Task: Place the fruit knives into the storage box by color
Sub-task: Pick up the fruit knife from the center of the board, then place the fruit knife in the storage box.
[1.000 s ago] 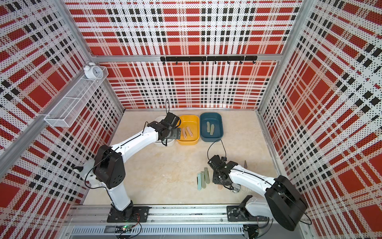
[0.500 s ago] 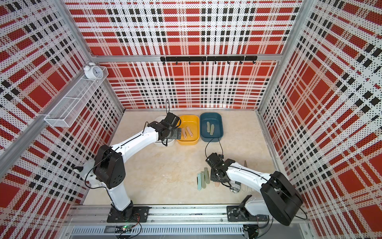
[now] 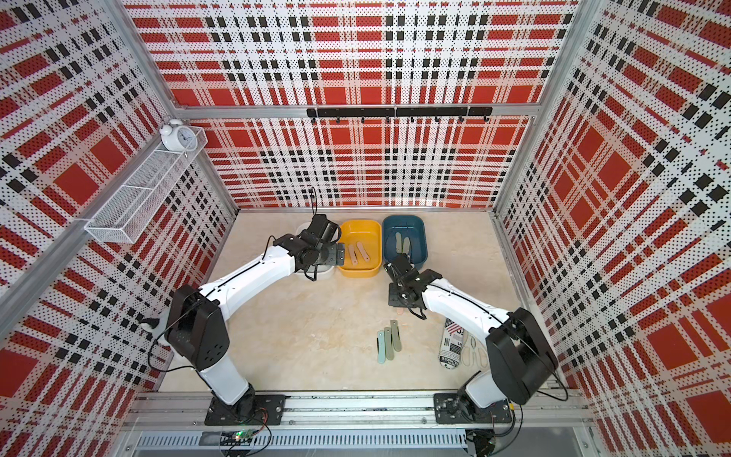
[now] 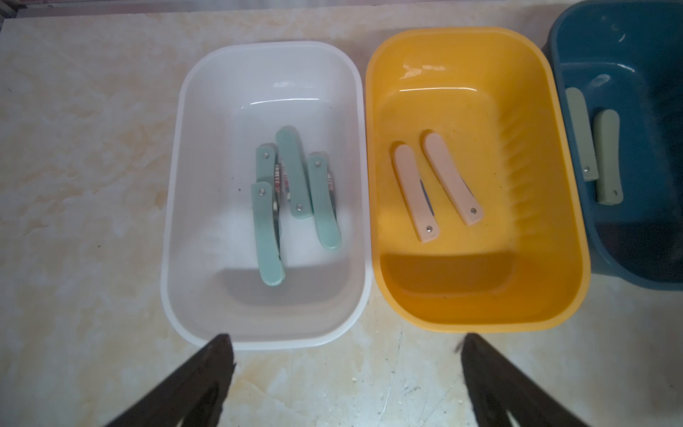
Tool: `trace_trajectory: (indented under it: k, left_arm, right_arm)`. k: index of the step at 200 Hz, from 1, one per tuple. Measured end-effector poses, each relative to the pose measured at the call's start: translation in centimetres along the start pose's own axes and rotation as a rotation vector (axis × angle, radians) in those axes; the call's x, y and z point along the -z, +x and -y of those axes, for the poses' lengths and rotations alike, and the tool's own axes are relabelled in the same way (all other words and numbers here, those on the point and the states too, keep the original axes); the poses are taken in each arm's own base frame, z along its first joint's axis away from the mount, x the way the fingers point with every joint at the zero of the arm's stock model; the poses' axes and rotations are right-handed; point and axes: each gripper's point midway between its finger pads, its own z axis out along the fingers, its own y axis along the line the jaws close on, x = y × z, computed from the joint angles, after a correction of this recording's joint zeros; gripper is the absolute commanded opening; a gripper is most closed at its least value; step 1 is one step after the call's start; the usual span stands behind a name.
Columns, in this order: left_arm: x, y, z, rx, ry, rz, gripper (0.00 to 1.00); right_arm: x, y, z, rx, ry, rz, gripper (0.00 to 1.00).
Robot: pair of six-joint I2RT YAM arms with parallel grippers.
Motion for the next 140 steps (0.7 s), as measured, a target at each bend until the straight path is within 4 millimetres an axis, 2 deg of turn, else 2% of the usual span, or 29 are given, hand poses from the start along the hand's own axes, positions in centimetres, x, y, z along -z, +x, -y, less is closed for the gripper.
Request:
trace_trajectory:
  k: [42,65,83,104,140]
  left_arm:
    - [0.2,2.9,-2.1,0.045,0.019,-0.047,0.99]
    - [0.0,2.4,-2.7,0.078,0.029,-0.048,0.98]
    - [0.4,1.0,-2.8,0.100,0.042,-0.020,0.98]
    - [0.8,-0.2,-2.3,0.109,0.065,0.011,0.98]
    - [0.6,-0.1,-2.0,0.108,0.074,0.004,0.98]
  right_arm:
    - [0.0,-9.1,-5.2,0.100,-0.061,0.136,0.29]
    - [-0.7,-13.2,-7.8,0.150,-0.090,0.194,0.29]
    - [-2.1,-15.8,-9.3,0.174,-0.098,0.221,0.29]
    - [-4.5,-17.3,-10.1,0.198,-0.098,0.223,0.29]
    - [-8.3,-17.5,-10.5,0.236,-0.086,0.190,0.30]
